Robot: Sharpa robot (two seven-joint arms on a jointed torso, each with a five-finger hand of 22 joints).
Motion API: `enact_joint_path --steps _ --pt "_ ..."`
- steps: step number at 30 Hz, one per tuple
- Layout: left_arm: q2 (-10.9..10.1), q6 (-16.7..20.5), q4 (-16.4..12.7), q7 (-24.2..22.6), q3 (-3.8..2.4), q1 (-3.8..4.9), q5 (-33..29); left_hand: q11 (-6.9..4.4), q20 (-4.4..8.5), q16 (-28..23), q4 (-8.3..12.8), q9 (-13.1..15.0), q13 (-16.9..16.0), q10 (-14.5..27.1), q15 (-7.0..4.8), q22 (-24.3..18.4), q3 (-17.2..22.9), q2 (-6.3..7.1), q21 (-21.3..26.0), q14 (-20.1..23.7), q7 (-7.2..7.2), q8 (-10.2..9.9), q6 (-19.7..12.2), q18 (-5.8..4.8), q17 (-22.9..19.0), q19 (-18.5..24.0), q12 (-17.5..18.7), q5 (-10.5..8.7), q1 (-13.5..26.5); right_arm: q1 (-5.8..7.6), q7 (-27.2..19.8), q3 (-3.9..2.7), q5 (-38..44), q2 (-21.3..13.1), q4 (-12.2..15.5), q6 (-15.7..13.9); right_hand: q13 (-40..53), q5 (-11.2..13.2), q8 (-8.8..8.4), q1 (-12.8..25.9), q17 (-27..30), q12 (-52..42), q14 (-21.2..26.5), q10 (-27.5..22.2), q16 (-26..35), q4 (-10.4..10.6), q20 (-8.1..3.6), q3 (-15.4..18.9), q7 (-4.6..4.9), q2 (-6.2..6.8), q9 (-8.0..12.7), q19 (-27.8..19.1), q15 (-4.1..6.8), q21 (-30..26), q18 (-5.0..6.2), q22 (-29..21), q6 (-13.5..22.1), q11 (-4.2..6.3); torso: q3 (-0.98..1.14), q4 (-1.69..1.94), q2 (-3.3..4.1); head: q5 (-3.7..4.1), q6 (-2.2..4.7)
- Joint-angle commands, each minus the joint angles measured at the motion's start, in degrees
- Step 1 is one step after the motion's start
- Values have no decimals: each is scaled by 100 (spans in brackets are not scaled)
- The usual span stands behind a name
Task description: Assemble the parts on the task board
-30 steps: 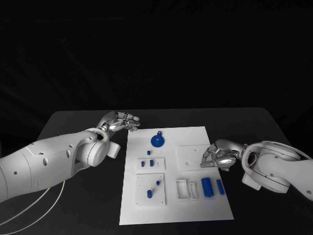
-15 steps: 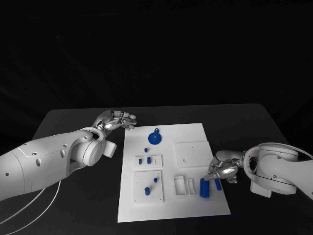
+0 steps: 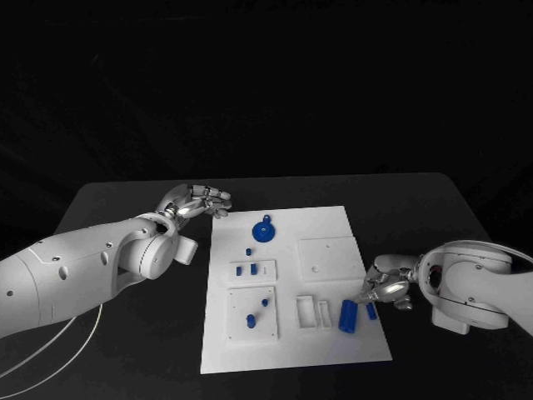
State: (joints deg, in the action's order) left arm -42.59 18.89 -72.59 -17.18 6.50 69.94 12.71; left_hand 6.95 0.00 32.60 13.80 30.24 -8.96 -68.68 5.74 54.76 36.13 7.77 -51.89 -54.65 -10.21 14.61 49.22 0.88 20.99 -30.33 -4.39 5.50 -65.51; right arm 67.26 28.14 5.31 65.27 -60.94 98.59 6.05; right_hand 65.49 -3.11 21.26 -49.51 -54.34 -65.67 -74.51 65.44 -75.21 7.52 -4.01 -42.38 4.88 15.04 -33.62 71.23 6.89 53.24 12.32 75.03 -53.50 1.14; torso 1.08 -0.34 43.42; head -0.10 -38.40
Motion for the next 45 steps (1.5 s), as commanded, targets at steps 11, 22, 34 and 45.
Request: enact_joint_path --steps 11,22,34,45 --pt "-1 -86 -6 -16 -1 2 -32 20 -3 -30 -45 -9 9 32 1 8 4 -1 35 -19 18 27 -40 116 18 -15 18 -23 79 -1 282 6 -408 -142 218 260 -5 28 27 83 -27 21 35 4 -23 63 -75 -18 -6 -4 -45 28 89 45 268 104 -247 46 -2 -5 -5 -1 -36" --pt "-5 -96 -20 -1 0 3 -32 21 -4 -43 -65 -11 11 33 2 11 -3 1 39 -21 18 30 -41 116 35 -15 18 -24 100 -3 325 300 -636 40 216 237 -5 28 8 67 -42 38 36 7 -14 1 -64 4 -5 -27 -69 4 88 63 268 107 -234 45 -4 3 0 17 -56" --pt "-8 -102 -22 3 0 3 -32 21 -4 -52 -76 -12 13 34 2 13 -4 1 41 -22 18 31 -43 116 46 -14 18 -24 109 -69 269 344 78 413 156 -420 32 28 -124 79 -62 34 35 -9 11 -85 -45 52 44 -11 -31 -33 46 84 268 101 -101 -1 -1 4 1 -2 -81" --pt "-4 -122 -24 14 0 3 -33 21 -4 -60 -85 -14 15 36 2 15 -7 2 43 -22 17 32 -45 116 56 -14 18 -25 117 -132 320 345 761 751 30 -704 38 29 -172 121 -69 40 32 -19 28 -60 -36 50 63 40 -15 -43 28 87 268 93 -75 -20 -6 12 3 -43 -90"
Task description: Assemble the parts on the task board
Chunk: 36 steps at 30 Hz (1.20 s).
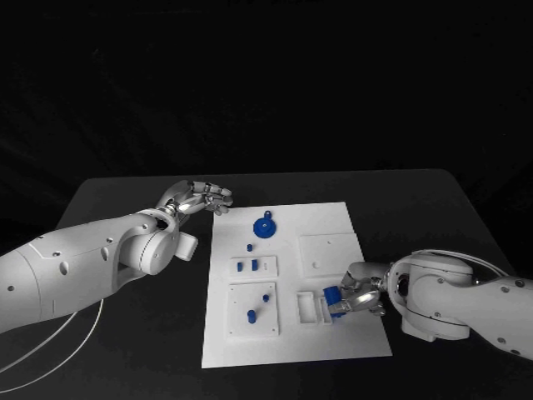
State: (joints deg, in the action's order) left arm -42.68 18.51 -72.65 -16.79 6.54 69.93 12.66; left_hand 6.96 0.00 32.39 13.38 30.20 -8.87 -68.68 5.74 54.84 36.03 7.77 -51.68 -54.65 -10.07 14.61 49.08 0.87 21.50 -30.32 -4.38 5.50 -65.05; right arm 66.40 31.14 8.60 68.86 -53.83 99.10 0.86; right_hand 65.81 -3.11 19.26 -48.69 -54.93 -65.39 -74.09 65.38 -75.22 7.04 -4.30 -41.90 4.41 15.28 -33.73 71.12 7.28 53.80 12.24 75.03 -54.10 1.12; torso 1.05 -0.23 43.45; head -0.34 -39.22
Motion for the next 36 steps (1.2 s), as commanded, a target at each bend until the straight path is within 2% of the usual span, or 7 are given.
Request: enact_joint_path --steps 1,7,11,16,18,23,36 --pt "2 -85 -16 -24 -3 3 -28 21 -4 -39 -44 -10 6 36 2 7 4 3 23 -22 3 32 -31 117 6 -14 18 -25 72 -51 21 17 402 61 -31 -195 7 29 22 44 -10 13 -10 -14 31 -8 -6 1 112 24 -3 -33 -13 32 276 92 -11 -19 -1 1 0 -21 -9" --pt "4 -85 -16 -20 -3 3 -28 21 -4 -42 -47 -11 7 37 2 8 3 3 24 -22 3 32 -32 117 11 -13 18 -25 74 -57 4 19 401 111 -51 -189 13 29 -3 83 -12 19 -11 -22 46 30 1 1 120 73 4 -41 -21 30 276 87 -3 -27 -2 -5 -2 -33 3" --pt "4 -87 -16 -13 -3 3 -28 22 -4 -44 -49 -11 8 37 2 8 2 4 25 -22 3 32 -33 117 13 -13 18 -26 76 -59 -3 20 388 129 -76 -216 21 29 -13 7 -17 18 -17 -24 54 -38 -4 -1 120 88 3 -43 -22 37 276 88 -14 -27 -2 -7 -4 -33 3" --pt "2 -90 -17 -6 -3 3 -28 22 -5 -47 -52 -12 8 38 2 9 1 5 25 -22 2 32 -35 117 17 -12 18 -26 79 -61 -10 21 294 112 -91 -346 24 29 23 -189 -23 19 -30 -8 65 -161 -6 -105 98 -72 -20 -44 -8 46 276 87 -119 -8 3 -8 -2 -33 12" --pt "2 -95 -16 -6 -3 3 -28 22 -5 -49 -54 -12 9 39 3 9 1 5 26 -22 2 32 -36 117 19 -12 19 -26 80 -61 -49 21 187 102 -88 -441 22 29 35 -286 -28 24 -36 3 69 -238 -1 -169 85 -195 -28 -46 2 54 276 89 -167 3 4 -11 -4 -34 13" --pt "2 -99 -13 -3 -3 3 -28 22 -5 -51 -55 -13 9 39 3 10 1 5 26 -22 2 32 -36 117 22 -12 19 -26 81 -61 -173 20 -425 41 -3 -659 9 29 70 -329 -44 41 -47 44 71 -365 41 -246 50 -376 -40 -62 23 80 275 97 -321 34 7 -13 -2 -46 22" --pt "-5 -106 -15 1 -3 3 -28 23 -4 -57 -57 -14 11 42 2 12 1 7 27 -23 2 32 -39 118 29 -11 20 -25 80 -13 -206 3 -1440 -52 279 -733 -8 22 -3 -104 -83 84 -52 93 75 -545 91 -278 24 -454 53 -85 45 134 276 96 -464 60 3 -10 -3 -55 13"
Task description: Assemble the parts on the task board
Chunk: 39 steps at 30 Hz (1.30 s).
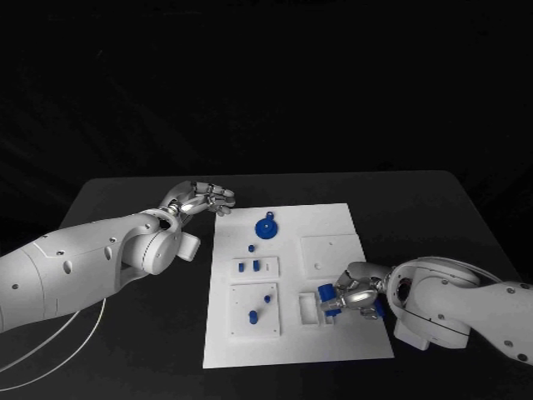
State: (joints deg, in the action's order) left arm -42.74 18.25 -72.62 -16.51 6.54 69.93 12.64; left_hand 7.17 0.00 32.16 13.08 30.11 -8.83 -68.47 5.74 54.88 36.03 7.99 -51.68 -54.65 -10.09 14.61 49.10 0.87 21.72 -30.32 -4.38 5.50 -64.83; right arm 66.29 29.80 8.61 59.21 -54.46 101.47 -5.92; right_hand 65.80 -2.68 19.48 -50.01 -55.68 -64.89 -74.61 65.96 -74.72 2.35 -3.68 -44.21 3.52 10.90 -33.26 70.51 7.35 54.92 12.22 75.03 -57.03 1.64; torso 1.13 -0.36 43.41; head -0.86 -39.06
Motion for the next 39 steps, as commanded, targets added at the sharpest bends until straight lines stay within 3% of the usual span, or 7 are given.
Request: enact_joint_path --steps 1,23,39 --pt "0 -80 -18 -28 -3 3 -27 2 -4 -35 -27 -5 7 21 2 9 1 -16 28 -23 4 33 -41 118 7 -12 20 -25 58 -2 -60 2 -495 17 58 -38 -7 -22 -30 43 -10 37 -1 36 27 -86 30 -43 113 -14 11 -25 38 23 278 95 -176 7 -5 4 2 -10 -10" --pt "-15 -86 -29 -20 -3 4 -27 3 -5 -45 -32 -7 10 24 3 12 -2 -11 30 -24 4 34 -43 118 20 -10 20 -26 61 -3 122 9 -113 357 -176 166 5 -14 -105 305 -30 64 -5 29 56 -65 32 -33 114 195 79 -23 41 30 278 73 -211 7 -5 3 1 -58 -43" --pt "-21 -94 -32 -14 -3 4 -27 4 -5 -53 -36 -8 11 26 3 15 -3 -9 32 -25 3 35 -46 119 31 -9 20 -26 63 -9 128 19 -113 408 -171 279 7 -15 -111 312 -32 66 -5 27 60 -64 29 -37 114 219 83 -23 41 30 278 71 -212 7 -5 3 -1 -92 -59"
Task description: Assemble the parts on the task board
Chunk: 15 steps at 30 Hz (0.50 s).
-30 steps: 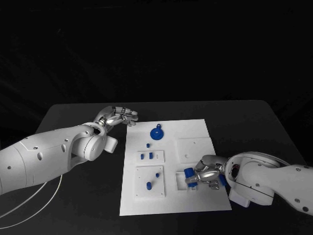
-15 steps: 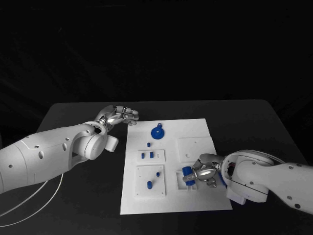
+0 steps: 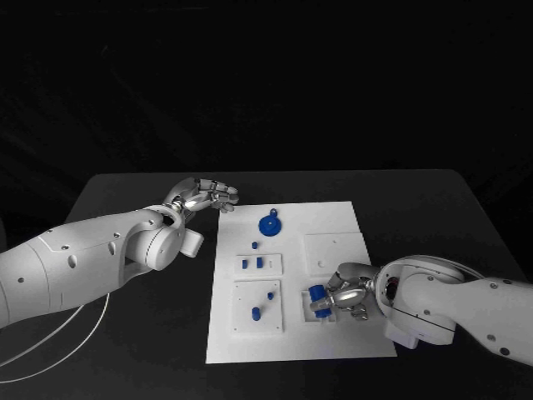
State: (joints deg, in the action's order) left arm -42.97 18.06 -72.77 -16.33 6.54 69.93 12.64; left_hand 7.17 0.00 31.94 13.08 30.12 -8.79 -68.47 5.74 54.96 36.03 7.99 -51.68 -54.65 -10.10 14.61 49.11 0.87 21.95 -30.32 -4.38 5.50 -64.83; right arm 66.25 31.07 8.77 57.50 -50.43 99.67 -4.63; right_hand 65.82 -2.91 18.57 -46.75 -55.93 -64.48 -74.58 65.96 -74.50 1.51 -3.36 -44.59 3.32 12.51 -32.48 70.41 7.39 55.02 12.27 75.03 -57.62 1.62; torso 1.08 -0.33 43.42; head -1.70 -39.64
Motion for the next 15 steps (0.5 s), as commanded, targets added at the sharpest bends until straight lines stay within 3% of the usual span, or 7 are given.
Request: enact_joint_path --steps 1,8,15 --pt "2 -75 -18 -31 -4 4 -26 4 -5 -32 -37 -10 8 26 3 6 -3 -8 32 -25 4 35 -46 118 9 -9 20 -26 63 -5 3 3 58 6 6 151 6 9 -20 -14 -7 26 -8 26 39 20 -3 0 134 59 6 -12 38 20 273 71 -152 9 -1 0 -2 -7 -1" --pt "-3 -76 -19 -25 -4 4 -26 4 -5 -35 -38 -11 9 27 3 7 -3 -7 33 -25 4 35 -47 118 14 -8 20 -26 64 -6 27 6 88 10 -1 169 10 9 -31 19 -9 30 -8 20 46 34 -4 12 136 121 13 -12 37 19 273 67 -152 7 -1 1 0 -16 -12" --pt "1 -77 -20 -26 -4 4 -26 6 -5 -42 -38 -12 11 31 4 9 -3 -3 34 -23 3 35 -51 118 20 -7 22 -27 62 -6 30 11 166 13 10 191 18 9 -52 101 -13 38 -9 8 64 80 -4 62 141 292 24 -14 35 13 273 59 -145 3 -1 -2 -1 -22 -17"
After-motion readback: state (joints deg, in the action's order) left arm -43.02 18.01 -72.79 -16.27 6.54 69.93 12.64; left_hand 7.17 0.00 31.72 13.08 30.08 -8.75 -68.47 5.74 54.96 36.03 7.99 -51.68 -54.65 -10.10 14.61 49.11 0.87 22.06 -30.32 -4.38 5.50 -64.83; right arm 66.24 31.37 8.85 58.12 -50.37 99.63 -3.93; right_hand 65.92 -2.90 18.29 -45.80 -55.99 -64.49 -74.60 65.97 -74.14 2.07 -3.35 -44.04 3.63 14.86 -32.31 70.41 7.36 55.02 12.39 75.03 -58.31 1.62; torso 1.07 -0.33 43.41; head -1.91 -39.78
